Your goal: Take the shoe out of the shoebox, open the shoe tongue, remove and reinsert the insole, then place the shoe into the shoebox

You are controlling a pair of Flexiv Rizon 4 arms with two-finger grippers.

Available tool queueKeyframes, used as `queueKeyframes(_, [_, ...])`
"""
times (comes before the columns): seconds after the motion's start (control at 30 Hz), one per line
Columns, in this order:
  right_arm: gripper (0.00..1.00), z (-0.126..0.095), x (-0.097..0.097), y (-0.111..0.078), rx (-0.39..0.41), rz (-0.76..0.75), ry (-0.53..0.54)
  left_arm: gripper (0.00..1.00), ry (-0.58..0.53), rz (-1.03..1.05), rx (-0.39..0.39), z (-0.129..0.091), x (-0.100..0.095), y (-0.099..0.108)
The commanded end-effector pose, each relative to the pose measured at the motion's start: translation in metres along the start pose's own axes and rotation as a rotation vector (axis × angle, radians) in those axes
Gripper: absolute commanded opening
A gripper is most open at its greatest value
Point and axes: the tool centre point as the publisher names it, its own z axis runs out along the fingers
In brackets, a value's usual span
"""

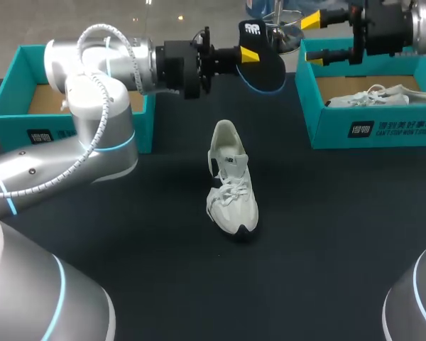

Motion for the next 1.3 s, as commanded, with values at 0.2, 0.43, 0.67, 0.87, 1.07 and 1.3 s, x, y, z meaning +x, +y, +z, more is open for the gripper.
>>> queueKeyframes(0.2, [1.00,0.001,-0.001,-0.003,-0.037,0.006,0.013,0.00,0.000,-0.004,-0.002,0.001,0.001,0.000])
queueKeyframes(0.43, [1.00,-0.016,-0.013,-0.004,0.073,-0.007,0.077,0.00,0.000,0.002,0.000,0.000,0.001,-0.005])
queueKeyframes(0.67, [1.00,-0.037,-0.021,0.000,0.116,-0.015,0.067,0.00,0.003,0.004,-0.007,-0.003,-0.001,-0.008])
queueKeyframes(0.87, [1.00,-0.052,-0.026,-0.001,0.129,0.054,0.079,0.00,0.003,0.011,-0.006,-0.002,-0.002,-0.009])
queueKeyframes(1.07, [1.00,-0.053,-0.025,-0.003,0.131,0.079,0.098,0.00,0.000,0.012,-0.003,-0.002,-0.004,-0.011])
queueKeyframes(1.3, [1.00,-0.053,-0.025,-0.003,0.131,0.079,0.098,0.00,0.000,0.009,0.005,-0.002,-0.004,-0.011])
